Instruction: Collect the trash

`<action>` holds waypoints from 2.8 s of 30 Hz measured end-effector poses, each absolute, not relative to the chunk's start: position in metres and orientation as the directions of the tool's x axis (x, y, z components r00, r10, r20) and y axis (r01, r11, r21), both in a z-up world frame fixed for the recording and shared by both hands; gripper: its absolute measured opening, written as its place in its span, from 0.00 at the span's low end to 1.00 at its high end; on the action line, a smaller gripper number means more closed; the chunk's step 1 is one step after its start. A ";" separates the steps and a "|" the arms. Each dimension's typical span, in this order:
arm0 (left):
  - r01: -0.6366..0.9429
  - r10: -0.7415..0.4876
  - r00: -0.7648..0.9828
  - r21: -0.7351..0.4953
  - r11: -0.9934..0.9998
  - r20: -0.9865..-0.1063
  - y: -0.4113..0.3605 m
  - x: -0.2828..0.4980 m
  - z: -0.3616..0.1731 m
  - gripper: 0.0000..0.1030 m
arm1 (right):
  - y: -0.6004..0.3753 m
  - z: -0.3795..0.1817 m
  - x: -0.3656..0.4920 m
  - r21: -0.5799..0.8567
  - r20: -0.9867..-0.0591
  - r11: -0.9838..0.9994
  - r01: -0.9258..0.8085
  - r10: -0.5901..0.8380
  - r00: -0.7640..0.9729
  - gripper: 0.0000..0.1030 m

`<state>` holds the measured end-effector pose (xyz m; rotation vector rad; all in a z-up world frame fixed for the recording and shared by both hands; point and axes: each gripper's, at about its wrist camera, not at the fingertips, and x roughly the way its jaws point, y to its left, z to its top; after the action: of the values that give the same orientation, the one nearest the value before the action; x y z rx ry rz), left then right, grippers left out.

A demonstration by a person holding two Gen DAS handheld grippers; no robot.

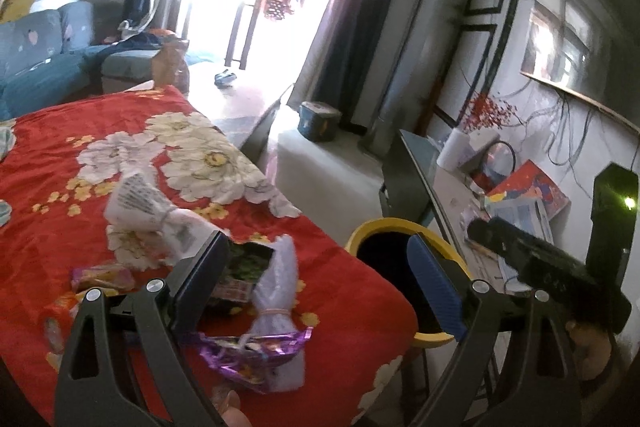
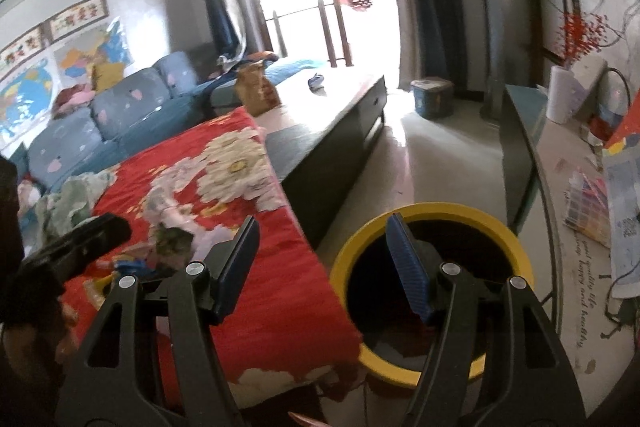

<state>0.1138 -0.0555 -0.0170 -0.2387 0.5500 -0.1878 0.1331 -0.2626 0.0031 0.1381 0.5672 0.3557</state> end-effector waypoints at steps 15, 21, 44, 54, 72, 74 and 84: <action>-0.016 -0.131 0.872 -0.293 0.956 -0.472 0.006 0.102 -0.004 0.86 | -0.196 -0.001 0.106 0.185 -0.532 0.861 -0.474 0.493 0.688 0.56; -0.052 -0.092 0.875 -0.281 0.958 -0.476 0.022 0.097 -0.003 0.86 | -0.173 -0.005 0.097 0.179 -0.551 0.830 -0.528 0.529 0.645 0.56; -0.118 0.014 0.821 -0.146 0.982 -0.571 0.068 0.078 -0.025 0.86 | -0.123 -0.040 0.102 0.229 -0.637 0.771 -0.594 0.580 0.508 0.56; -0.136 0.001 0.774 -0.164 0.977 -0.633 0.085 0.076 -0.049 0.86 | -0.114 -0.048 0.109 0.233 -0.650 0.767 -0.597 0.580 0.491 0.56; -0.150 0.029 0.733 -0.120 0.981 -0.679 0.076 0.077 -0.065 0.49 | -0.111 -0.047 0.112 0.244 -0.645 0.765 -0.596 0.587 0.489 0.40; -0.151 0.030 0.733 -0.120 0.981 -0.679 0.077 0.077 -0.065 0.36 | -0.111 -0.045 0.112 0.243 -0.641 0.764 -0.598 0.589 0.492 0.40; -0.161 0.033 0.776 -0.147 0.976 -0.630 0.089 0.070 -0.047 0.31 | -0.111 -0.038 0.109 0.235 -0.617 0.761 -0.604 0.597 0.512 0.40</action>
<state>0.0704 0.0887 -0.0473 -0.1973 0.6762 0.1056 0.1086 -0.1107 -0.0379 -0.0106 0.7382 0.7227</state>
